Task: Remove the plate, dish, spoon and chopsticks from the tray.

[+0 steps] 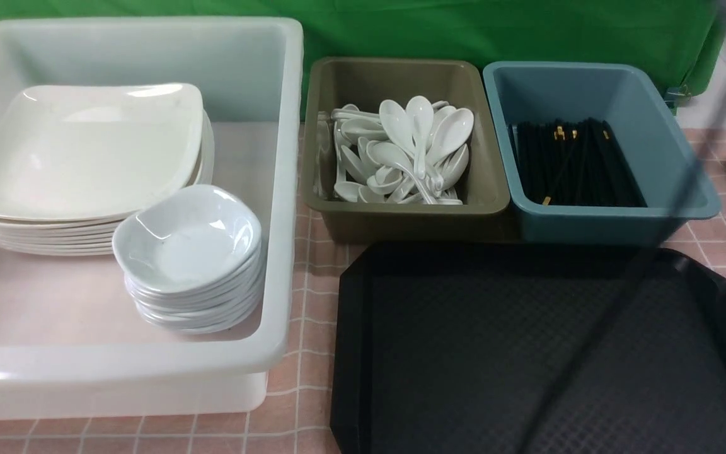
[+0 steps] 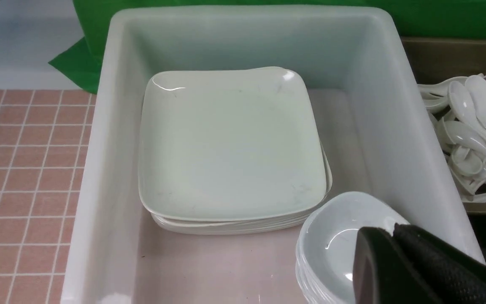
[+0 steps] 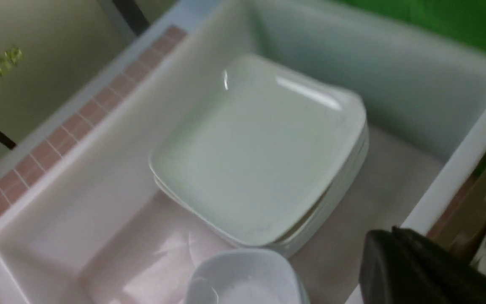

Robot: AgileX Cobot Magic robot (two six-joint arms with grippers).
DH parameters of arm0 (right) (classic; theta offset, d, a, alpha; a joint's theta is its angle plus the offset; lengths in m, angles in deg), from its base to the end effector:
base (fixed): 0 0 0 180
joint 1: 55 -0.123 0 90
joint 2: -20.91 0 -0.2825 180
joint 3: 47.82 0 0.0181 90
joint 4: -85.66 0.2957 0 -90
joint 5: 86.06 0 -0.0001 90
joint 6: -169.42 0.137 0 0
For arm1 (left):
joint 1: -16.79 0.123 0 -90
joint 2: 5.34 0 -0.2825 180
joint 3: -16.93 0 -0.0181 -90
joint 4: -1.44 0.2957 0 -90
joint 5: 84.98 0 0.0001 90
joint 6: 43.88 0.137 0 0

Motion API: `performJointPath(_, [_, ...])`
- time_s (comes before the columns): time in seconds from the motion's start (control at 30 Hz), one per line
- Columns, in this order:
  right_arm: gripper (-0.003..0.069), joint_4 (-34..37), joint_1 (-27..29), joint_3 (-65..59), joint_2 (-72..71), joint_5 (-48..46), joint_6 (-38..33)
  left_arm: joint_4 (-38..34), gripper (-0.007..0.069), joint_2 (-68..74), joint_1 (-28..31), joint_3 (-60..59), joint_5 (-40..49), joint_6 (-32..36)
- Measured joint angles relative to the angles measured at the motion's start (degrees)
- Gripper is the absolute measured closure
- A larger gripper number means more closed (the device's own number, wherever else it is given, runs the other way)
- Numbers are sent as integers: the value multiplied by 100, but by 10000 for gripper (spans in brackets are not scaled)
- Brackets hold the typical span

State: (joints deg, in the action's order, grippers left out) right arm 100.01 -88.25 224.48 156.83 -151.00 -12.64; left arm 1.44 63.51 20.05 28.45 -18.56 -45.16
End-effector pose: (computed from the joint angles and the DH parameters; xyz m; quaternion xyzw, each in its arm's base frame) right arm 0.4187 0.3113 0.5050 -0.2663 0.7606 0.2739 0.5249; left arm 0.2507 0.0143 0.4851 -0.0349 0.8812 0.0081 0.4713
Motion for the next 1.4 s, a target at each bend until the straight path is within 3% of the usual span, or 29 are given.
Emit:
performJointPath(0.27, [629, -152, 0, -810, -1995, -2, -203, -110, 605, 13, 0, 0, 160, 128])
performJointPath(0.37, [629, -454, 0, -1934, -2970, -2, -225, -222, 605, 14, 0, 0, 166, 175])
performJointPath(0.67, [627, -1946, 21, -7540, -6873, 50, -160, -471, 605, 14, 0, 0, 183, 245])
performJointPath(0.7, [627, -1983, 21, -7660, -6965, 86, -160, -478, 605, 14, 0, 0, 183, 250])
performJointPath(0.93, [627, -2160, 40, -12059, -10293, 2699, -116, -829, 605, 14, 0, 0, 196, 250])
performJointPath(1.0, [627, -2160, 40, -12583, -10617, 3149, -116, -852, 605, 14, 0, 0, 207, 256])
performJointPath(1.07, [627, -2166, 40, -13646, -11235, 4243, -40, -876, 605, 14, 0, 0, 225, 315])
performJointPath(1.2, [624, -2166, 40, -14280, -11597, 4933, 34, -895, 605, 14, 0, 0, 292, 433])
performJointPath(1.4, [617, -2166, 40, -14364, -11639, 5140, 48, -895, 605, 14, 0, 0, 354, 486])
